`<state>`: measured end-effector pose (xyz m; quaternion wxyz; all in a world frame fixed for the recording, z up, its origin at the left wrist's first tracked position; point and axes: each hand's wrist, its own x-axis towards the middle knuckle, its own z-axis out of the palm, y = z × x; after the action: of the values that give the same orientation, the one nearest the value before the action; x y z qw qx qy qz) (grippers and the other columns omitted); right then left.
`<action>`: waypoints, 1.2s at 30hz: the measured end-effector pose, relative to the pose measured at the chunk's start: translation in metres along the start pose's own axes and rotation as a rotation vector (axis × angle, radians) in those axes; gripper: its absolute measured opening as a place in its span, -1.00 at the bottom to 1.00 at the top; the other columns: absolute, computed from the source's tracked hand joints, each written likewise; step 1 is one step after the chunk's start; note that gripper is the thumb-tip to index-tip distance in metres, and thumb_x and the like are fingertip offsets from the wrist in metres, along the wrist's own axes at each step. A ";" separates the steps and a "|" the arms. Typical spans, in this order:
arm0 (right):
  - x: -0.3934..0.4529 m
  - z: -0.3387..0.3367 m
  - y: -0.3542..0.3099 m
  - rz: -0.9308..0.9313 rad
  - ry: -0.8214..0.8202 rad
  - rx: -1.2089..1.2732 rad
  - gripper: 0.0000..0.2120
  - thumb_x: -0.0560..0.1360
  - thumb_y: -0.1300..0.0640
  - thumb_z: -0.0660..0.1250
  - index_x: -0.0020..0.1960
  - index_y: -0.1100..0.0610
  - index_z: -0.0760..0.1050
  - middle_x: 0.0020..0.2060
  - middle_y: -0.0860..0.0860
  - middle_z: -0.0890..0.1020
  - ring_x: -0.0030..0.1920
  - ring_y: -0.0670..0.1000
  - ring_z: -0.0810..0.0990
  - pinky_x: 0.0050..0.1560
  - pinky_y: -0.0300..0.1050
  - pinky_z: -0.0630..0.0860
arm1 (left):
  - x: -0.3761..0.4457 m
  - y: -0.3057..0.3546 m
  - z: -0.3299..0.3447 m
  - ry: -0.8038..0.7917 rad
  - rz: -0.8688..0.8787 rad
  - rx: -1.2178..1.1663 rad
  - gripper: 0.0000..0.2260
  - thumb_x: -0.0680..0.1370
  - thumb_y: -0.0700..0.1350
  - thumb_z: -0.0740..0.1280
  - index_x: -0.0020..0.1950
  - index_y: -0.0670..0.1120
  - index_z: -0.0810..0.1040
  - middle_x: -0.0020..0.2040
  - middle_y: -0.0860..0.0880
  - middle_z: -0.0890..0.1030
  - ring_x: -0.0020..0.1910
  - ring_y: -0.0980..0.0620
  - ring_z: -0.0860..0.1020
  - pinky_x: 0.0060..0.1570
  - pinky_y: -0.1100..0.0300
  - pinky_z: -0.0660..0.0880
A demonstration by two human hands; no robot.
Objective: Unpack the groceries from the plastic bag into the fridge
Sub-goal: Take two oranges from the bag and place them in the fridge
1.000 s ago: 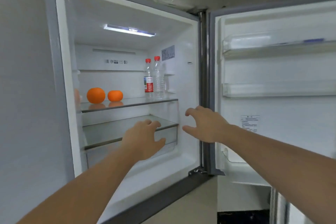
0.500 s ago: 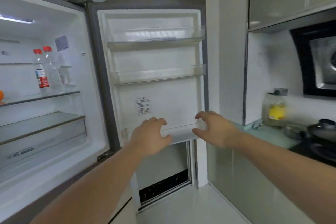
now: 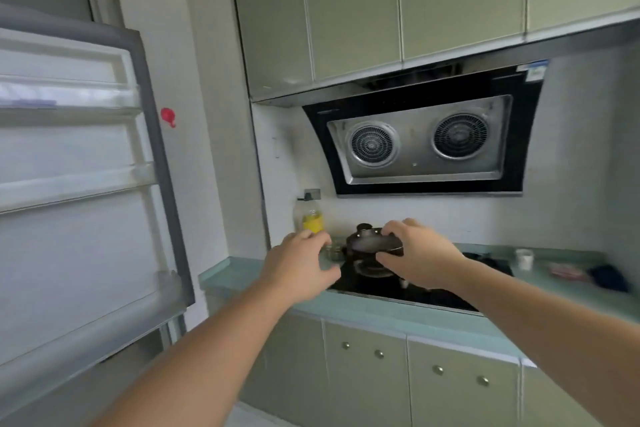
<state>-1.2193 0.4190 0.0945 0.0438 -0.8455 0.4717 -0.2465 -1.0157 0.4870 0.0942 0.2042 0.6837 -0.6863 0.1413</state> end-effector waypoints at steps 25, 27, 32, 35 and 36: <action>-0.346 -0.120 0.068 1.052 0.177 -0.450 -0.47 0.49 -0.16 0.31 0.41 -0.06 0.30 0.36 0.00 0.35 0.23 0.05 0.47 0.17 -0.04 0.49 | -0.041 0.284 0.076 -0.336 0.890 -0.532 -0.58 0.50 0.20 0.25 0.32 0.12 0.39 0.34 0.12 0.41 0.28 0.04 0.42 0.15 0.08 0.43; -0.384 -0.133 0.074 1.090 0.188 -0.455 -0.46 0.49 -0.17 0.31 0.41 -0.07 0.29 0.41 -0.02 0.32 0.27 0.05 0.44 0.19 -0.04 0.48 | -0.061 0.321 0.070 -0.348 0.945 -0.534 -0.58 0.50 0.19 0.24 0.33 0.12 0.39 0.34 0.13 0.41 0.29 0.05 0.41 0.14 0.10 0.41; -0.468 -0.155 0.099 1.198 0.257 -0.438 -0.46 0.48 -0.16 0.31 0.40 -0.06 0.30 0.39 -0.04 0.33 0.25 0.04 0.46 0.12 -0.09 0.45 | -0.107 0.403 0.060 -0.343 1.054 -0.536 -0.58 0.50 0.19 0.25 0.33 0.12 0.40 0.32 0.12 0.43 0.29 0.05 0.40 0.13 0.12 0.40; -0.507 -0.164 0.111 1.267 0.279 -0.406 -0.48 0.48 -0.15 0.30 0.38 -0.05 0.31 0.31 -0.04 0.40 0.22 0.00 0.46 0.11 -0.12 0.44 | -0.128 0.439 0.059 -0.354 1.117 -0.517 -0.58 0.50 0.20 0.24 0.33 0.12 0.40 0.32 0.11 0.43 0.30 0.04 0.40 0.18 0.09 0.42; -0.518 -0.167 0.116 1.283 0.277 -0.392 -0.49 0.47 -0.15 0.29 0.37 -0.04 0.31 0.25 -0.02 0.45 0.21 0.00 0.45 0.12 -0.11 0.45 | -0.132 0.450 0.058 -0.354 1.129 -0.515 -0.57 0.49 0.19 0.24 0.33 0.12 0.40 0.33 0.11 0.43 0.30 0.04 0.40 0.18 0.09 0.42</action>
<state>-1.6100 0.8061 0.0104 -0.0334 -0.3518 0.9165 -0.1875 -1.4715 0.5871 0.0196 0.1398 0.1594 -0.9756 -0.0573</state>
